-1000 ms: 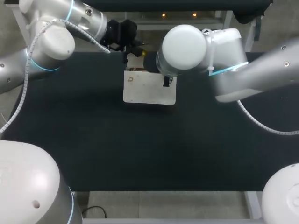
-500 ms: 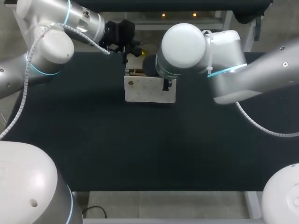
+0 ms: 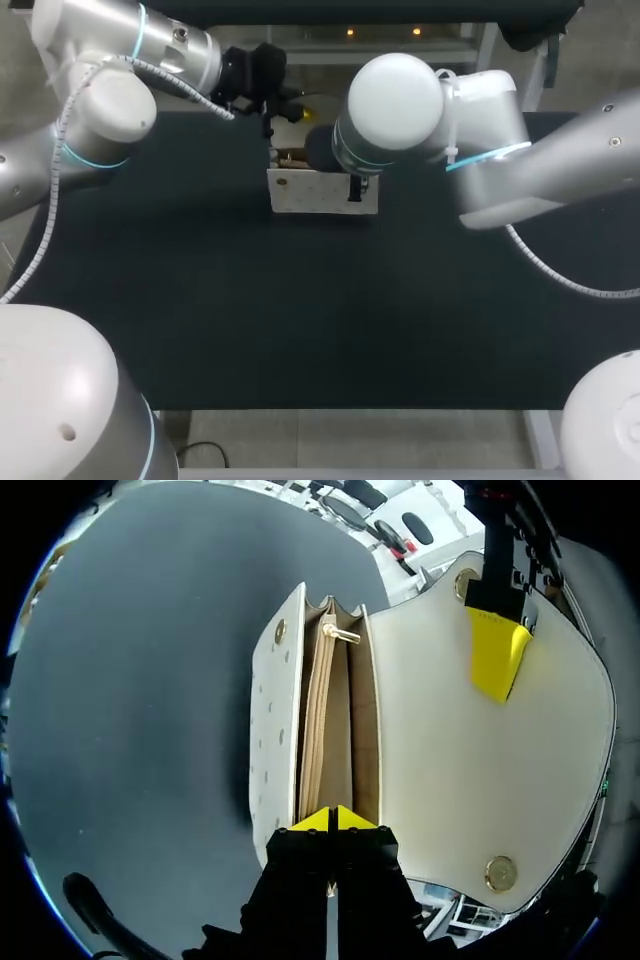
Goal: Pick up the bag, open it, inspect its contents, close it, and place it on the opposite side
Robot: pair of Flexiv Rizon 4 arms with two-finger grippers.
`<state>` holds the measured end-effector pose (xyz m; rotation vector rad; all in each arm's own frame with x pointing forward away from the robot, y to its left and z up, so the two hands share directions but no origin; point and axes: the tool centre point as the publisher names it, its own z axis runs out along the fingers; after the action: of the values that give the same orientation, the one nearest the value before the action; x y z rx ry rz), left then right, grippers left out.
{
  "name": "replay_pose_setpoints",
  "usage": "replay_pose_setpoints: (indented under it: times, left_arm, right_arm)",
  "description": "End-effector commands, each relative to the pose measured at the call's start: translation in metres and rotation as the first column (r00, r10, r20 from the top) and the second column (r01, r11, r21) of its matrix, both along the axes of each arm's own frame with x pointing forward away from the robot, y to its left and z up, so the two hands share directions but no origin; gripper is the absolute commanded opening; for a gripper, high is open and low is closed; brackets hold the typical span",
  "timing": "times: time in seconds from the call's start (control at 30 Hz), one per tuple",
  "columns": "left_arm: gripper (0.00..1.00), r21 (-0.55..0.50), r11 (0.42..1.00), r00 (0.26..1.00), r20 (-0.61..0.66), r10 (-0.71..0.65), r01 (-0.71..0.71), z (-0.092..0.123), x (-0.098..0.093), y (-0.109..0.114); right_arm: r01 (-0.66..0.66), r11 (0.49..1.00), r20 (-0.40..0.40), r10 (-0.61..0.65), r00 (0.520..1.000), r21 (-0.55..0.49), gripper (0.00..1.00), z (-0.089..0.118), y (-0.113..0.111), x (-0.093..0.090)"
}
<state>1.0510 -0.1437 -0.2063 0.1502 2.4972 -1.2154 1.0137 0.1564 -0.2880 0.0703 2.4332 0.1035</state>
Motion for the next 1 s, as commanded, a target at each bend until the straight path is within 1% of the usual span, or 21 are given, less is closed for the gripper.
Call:
replay_pose_setpoints:
  times: [0.03,0.27,0.37,0.63,0.8,1.0]
  left_arm:
    - [0.00,-0.017,1.000,1.000,0.004,-0.011,0.011,0.003,-0.006,0.002]
    - [0.00,-0.034,0.999,0.999,0.009,-0.032,0.032,0.008,-0.013,0.003]
    - [0.00,-0.044,0.999,1.000,0.011,-0.026,0.026,0.010,-0.013,0.004]
    - [0.00,-0.084,0.996,1.000,-0.030,-0.009,0.006,0.010,-0.008,0.008]
    - [0.00,-0.098,0.994,0.996,-0.075,-0.047,0.040,0.008,-0.007,0.007]
    - [0.00,-0.083,0.995,0.989,-0.130,-0.071,0.061,0.004,-0.007,0.005]
  right_arm:
    - [-0.002,1.000,-0.001,0.002,1.000,0.001,0.00,0.000,0.001,0.005]
    - [-0.003,1.000,0.010,0.003,1.000,0.004,0.00,0.002,0.002,0.013]
    - [-0.002,1.000,0.004,0.002,1.000,0.000,0.00,0.000,0.003,0.015]
    - [-0.014,1.000,-0.048,0.014,0.999,-0.011,0.00,-0.017,0.005,0.006]
    - [-0.009,1.000,-0.076,0.008,0.997,-0.010,0.00,-0.027,0.004,0.005]
    - [-0.006,1.000,-0.074,0.005,0.997,-0.009,0.00,-0.023,0.004,0.005]
